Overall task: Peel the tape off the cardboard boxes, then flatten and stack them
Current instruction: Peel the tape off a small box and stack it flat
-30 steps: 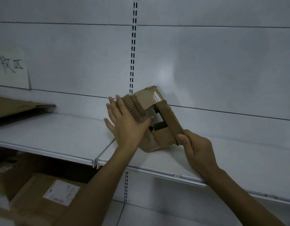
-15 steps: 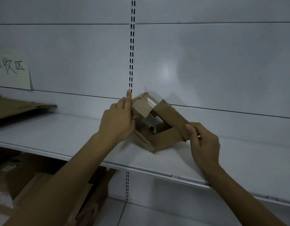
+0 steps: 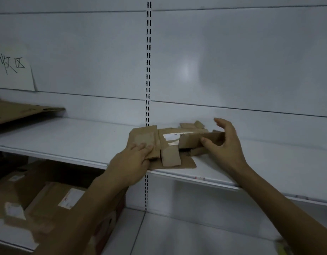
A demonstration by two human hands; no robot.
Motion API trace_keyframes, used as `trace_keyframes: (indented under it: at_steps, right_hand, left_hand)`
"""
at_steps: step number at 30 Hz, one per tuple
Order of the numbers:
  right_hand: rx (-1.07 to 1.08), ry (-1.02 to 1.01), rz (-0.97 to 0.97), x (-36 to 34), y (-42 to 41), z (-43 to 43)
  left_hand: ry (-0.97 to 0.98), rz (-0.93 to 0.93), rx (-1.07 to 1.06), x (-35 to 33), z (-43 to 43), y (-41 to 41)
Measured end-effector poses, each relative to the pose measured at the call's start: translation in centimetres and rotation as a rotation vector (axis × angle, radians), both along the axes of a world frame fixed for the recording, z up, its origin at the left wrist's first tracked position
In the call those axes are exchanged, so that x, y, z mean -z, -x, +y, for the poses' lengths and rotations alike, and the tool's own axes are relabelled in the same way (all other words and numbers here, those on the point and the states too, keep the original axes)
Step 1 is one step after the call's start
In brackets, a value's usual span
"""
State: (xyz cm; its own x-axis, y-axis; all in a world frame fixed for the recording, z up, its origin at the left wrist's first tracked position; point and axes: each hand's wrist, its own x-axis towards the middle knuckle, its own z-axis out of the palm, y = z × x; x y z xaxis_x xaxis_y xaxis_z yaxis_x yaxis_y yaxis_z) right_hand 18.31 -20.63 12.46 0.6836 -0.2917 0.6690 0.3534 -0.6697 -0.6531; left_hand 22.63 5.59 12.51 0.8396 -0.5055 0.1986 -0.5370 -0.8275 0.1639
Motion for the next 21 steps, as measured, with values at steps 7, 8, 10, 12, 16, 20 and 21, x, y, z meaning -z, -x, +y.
trace_keyframes:
  at_steps: [7, 8, 10, 12, 16, 20, 21]
  right_hand:
    - [0.365, 0.883, -0.469, -0.3, 0.3, 1.1]
    - [0.326, 0.928, -0.523, -0.1, 0.4, 1.3]
    - [0.211, 0.923, -0.485, 0.3, 0.5, 1.7]
    - [0.155, 0.93, -0.311, 0.2, 0.9, 2.4]
    - [0.022, 1.005, 0.044, 0.0, 1.5, 5.3]
    - [-0.13, 1.007, 0.045, -0.9, 0.9, 10.3]
    - [-0.132, 1.011, -0.016, -1.6, 0.9, 11.5]
  left_hand:
    - [-0.173, 0.055, -0.068, -0.3, 2.1, 2.7]
    - [-0.21, 0.033, -0.074, -0.1, 2.4, 3.2]
    - [-0.271, -0.053, -0.079, 0.2, 3.1, 3.6]
    - [-0.268, -0.111, -0.085, -0.1, 3.4, 3.8]
    - [-0.296, -0.193, -0.159, -1.9, 3.6, 4.9]
    - [-0.323, -0.405, -0.282, -4.7, 5.6, 7.4]
    - [-0.32, -0.448, -0.321, -5.1, 6.6, 8.1]
